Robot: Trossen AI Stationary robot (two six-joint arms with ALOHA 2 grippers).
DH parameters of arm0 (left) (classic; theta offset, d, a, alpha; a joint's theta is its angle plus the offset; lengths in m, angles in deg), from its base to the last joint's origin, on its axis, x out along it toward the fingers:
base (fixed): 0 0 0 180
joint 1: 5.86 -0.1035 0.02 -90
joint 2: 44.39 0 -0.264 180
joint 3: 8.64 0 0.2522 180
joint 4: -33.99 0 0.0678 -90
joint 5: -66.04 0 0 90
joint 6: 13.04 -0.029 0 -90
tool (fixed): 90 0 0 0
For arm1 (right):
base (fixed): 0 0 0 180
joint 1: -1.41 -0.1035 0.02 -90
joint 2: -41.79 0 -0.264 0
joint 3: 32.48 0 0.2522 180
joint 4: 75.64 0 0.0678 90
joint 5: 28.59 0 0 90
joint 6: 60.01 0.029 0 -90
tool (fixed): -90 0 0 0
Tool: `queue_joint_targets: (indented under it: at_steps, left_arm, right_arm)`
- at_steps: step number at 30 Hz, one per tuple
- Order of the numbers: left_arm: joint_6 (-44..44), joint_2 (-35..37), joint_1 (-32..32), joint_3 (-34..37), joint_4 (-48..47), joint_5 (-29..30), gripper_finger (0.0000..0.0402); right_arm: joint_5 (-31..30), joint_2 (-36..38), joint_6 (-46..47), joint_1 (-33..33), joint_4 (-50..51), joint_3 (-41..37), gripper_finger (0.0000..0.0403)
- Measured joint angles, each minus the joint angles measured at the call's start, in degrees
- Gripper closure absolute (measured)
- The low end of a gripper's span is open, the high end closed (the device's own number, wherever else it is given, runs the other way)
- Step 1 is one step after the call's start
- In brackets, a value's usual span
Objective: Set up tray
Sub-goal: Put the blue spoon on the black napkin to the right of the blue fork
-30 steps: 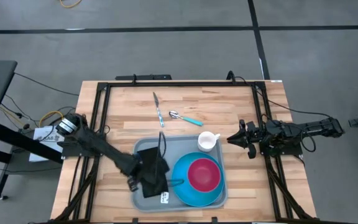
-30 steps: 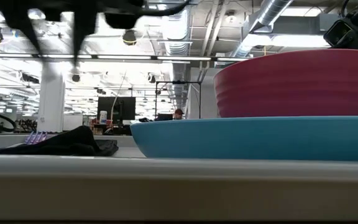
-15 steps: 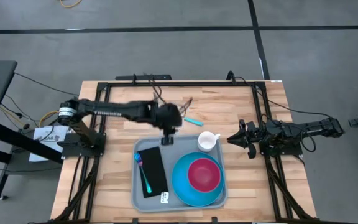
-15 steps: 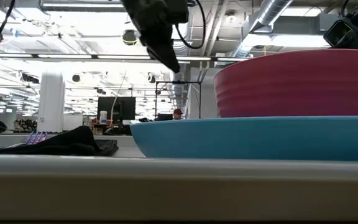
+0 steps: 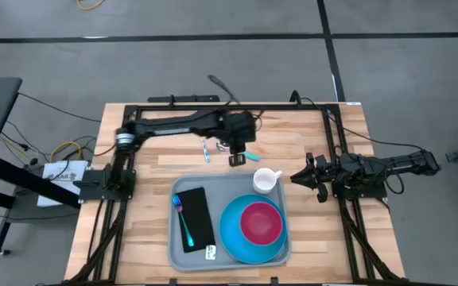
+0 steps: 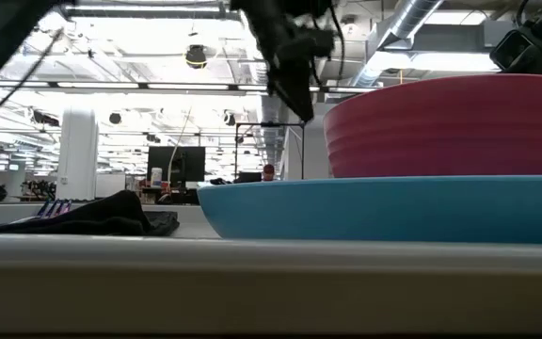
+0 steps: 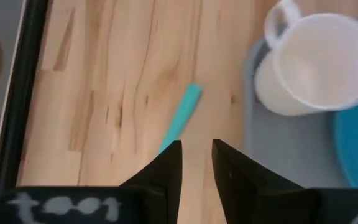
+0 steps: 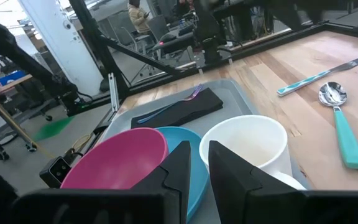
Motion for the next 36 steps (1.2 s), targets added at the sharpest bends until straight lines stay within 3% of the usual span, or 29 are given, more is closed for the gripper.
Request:
queue_joint_targets:
  at_steps: [6, 10, 15, 23, 30, 36]
  left_arm:
    - [-9.1, -12.6, -4.6, -16.3, -16.3, -2.1, 0.0324]
    - [-15.0, -18.4, -6.7, -21.9, -19.2, -2.9, 0.0324]
    - [-15.8, -21.1, -8.3, -22.3, -19.4, -4.8, 0.0324]
    - [-8.6, -21.7, -8.2, -22.7, -17.1, -4.5, 0.0324]
    - [-17.8, -21.7, -7.2, -22.3, -21.5, -5.8, 0.0324]
    - [-23.9, -21.6, -5.8, -21.5, -18.7, -6.9, 0.0324]
  right_arm:
    - [0.0, 0.0, 0.0, 0.0, 0.0, 0.0, 0.0352]
    - [0.0, 0.0, 0.0, 0.0, 0.0, 0.0, 0.0352]
    - [0.0, 0.0, 0.0, 0.0, 0.0, 0.0, 0.0352]
    - [0.0, 0.0, 0.0, 0.0, 0.0, 0.0, 0.0352]
    - [0.0, 0.0, 0.0, 0.0, 0.0, 0.0, 0.0352]
    - [0.0, 0.0, 0.0, 0.0, 0.0, 0.0, 0.0352]
